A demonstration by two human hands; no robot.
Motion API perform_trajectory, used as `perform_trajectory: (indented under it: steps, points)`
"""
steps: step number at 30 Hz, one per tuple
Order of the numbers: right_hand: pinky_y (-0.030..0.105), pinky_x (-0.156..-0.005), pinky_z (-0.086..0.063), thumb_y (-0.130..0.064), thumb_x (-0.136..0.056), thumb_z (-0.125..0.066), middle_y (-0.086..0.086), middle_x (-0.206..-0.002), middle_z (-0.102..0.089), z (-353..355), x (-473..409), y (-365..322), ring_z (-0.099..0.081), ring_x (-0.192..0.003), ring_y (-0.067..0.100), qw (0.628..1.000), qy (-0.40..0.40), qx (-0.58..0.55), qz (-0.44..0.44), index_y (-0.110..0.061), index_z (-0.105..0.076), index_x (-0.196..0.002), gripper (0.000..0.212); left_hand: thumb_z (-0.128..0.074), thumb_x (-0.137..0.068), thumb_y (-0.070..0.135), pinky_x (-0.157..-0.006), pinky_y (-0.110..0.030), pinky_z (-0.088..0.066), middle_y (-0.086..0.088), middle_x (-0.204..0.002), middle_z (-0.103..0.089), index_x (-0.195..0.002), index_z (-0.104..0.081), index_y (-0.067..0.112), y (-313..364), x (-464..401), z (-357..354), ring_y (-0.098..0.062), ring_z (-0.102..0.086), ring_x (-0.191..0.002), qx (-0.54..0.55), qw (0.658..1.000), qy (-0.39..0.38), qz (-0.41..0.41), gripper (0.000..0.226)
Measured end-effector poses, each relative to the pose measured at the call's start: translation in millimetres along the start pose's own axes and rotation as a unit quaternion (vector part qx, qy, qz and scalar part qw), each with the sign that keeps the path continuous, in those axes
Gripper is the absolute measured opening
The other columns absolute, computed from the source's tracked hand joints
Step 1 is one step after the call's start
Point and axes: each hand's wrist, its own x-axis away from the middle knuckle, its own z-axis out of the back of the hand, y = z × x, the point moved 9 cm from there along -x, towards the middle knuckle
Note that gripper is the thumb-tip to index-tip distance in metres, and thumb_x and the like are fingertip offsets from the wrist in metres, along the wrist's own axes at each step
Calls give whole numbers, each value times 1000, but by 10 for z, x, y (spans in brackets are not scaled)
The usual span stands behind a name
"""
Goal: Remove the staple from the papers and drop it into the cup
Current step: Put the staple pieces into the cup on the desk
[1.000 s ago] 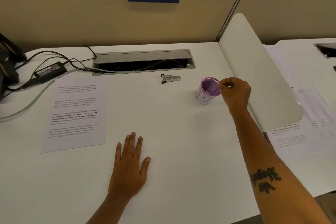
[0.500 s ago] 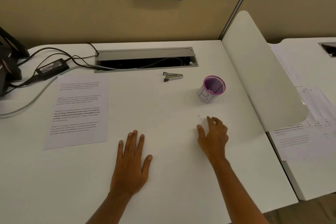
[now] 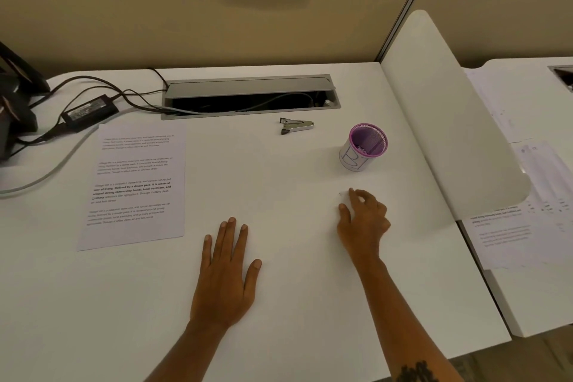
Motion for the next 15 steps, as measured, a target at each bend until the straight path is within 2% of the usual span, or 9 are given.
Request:
perform_trajectory:
  steps: [2, 5, 15]
  points:
    - [44, -95, -41, -19, -92, -74, 4, -129, -67, 69, -112, 60, -55, -121, 33, 998, 14, -60, 22, -18, -72, -127, 35, -30, -107, 52, -134, -55, -14, -4, -180, -4, -170, -11, 20, 3, -3, -1, -20, -1, -167, 2, 1000, -1, 0, 73]
    - [47, -94, -48, -22, -89, -78, 0, -115, -70, 76, -293, 87, -57, -112, 26, 994, -13, -110, 28, -18, -78, -111, 23, -31, -107, 52, -134, -55, -15, -4, -180, -5, -170, -12, 20, 4, -3, -1, -20, -2, -167, 3, 1000, 1, 0, 73]
    - [35, -82, -51, -20, -85, -83, 0, -98, -75, 48, -515, -31, -61, -95, 23, 990, -38, -114, 77, -13, -82, -96, 13, -31, -107, 52, -134, -55, -15, -4, -180, -6, -170, -13, 20, 5, -4, -3, -21, -2, -167, 3, 1000, 3, -1, 73]
